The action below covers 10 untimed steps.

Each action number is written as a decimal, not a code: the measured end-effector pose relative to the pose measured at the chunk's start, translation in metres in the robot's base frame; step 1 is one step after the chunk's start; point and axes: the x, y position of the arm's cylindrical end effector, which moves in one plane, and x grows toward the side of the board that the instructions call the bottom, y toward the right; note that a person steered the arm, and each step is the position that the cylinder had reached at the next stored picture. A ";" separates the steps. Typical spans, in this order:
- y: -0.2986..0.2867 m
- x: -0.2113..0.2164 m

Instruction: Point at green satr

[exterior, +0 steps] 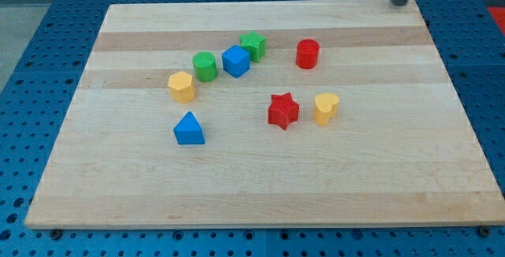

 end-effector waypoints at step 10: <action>-0.227 0.070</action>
